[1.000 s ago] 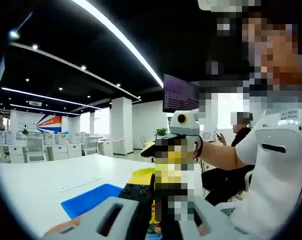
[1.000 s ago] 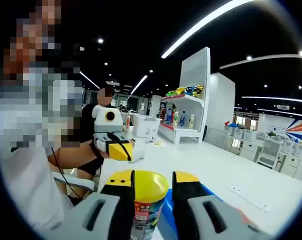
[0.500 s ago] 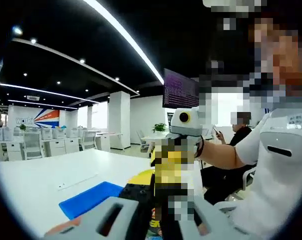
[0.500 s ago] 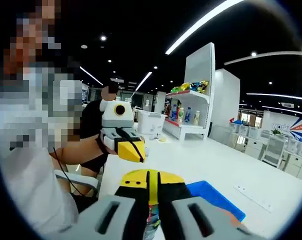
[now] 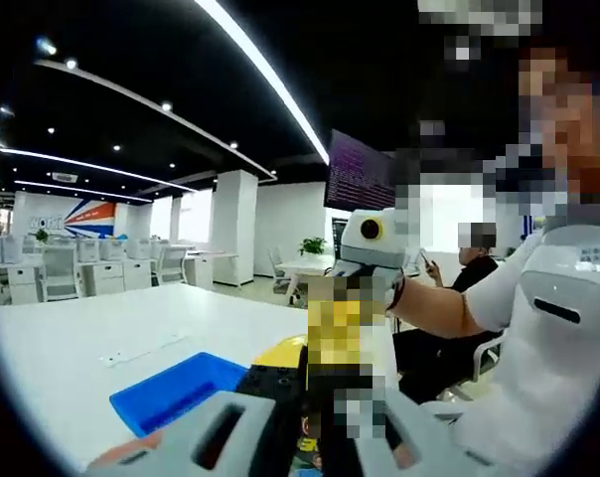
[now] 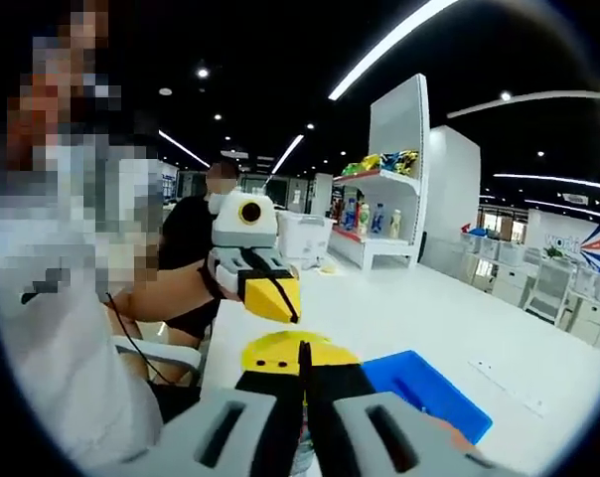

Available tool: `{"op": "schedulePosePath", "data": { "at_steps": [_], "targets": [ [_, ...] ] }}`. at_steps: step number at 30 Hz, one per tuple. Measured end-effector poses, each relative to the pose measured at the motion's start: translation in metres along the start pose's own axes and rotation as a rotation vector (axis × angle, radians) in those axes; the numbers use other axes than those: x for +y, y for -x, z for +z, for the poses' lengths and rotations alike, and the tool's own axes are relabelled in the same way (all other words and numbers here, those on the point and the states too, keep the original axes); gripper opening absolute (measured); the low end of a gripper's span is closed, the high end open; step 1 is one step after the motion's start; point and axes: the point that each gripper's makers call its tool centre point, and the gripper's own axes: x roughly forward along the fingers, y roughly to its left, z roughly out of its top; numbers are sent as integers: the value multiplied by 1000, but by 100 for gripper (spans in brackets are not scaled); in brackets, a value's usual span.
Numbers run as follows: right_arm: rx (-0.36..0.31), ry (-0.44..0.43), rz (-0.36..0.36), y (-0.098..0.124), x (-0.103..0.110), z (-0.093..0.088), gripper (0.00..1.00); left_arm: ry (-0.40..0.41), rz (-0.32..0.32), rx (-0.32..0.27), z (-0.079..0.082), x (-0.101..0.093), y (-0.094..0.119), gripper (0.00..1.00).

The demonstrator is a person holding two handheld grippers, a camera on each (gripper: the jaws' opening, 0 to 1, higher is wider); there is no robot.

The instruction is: Open the lid of the chip container on the table, take out the chips, place them into the box in front of the container, and close the lid

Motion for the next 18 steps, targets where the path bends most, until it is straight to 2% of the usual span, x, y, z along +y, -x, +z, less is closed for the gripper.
{"op": "schedulePosePath", "data": {
  "at_steps": [2, 8, 18],
  "targets": [
    [-7, -6, 11, 0, 2, 1, 1, -70, -6, 20, -4, -1, -2, 2],
    [2, -29, 15, -1, -2, -1, 1, -44, -24, 44, -8, -4, -10, 2],
    [-20, -106, 17, -1, -9, -5, 1, -86, -13, 90, -8, -1, -17, 2]
  ]
}}
